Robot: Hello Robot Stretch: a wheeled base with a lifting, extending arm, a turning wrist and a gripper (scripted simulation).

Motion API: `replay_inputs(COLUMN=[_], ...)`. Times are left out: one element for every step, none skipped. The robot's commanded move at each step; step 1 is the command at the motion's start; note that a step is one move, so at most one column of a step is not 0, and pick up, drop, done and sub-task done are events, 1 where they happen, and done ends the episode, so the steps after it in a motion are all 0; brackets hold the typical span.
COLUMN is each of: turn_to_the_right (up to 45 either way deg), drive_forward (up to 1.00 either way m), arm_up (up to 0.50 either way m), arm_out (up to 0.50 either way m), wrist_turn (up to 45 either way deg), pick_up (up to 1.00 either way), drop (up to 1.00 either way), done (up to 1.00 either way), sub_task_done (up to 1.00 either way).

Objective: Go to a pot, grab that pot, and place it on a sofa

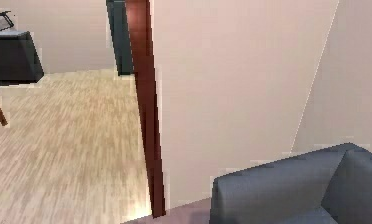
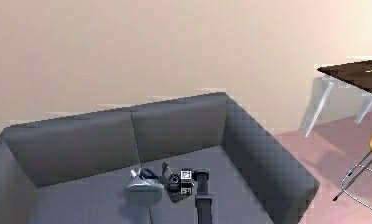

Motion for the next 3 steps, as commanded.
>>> replay_inputs(turn_to_the_right=[0.0,0.0,0.0], drive_forward=[0.0,0.0,0.0], arm_up=[0.1,0.0,0.0], arm_out=[0.0,-0.08,0.0], wrist_turn=[0.0,0.0,0.0], pick_up=[0.0,0.0,0.0], drop=[0.0,0.0,0.0], done=[0.0,0.0,1.0], sub_task_done=[0.0,0.0,0.0])
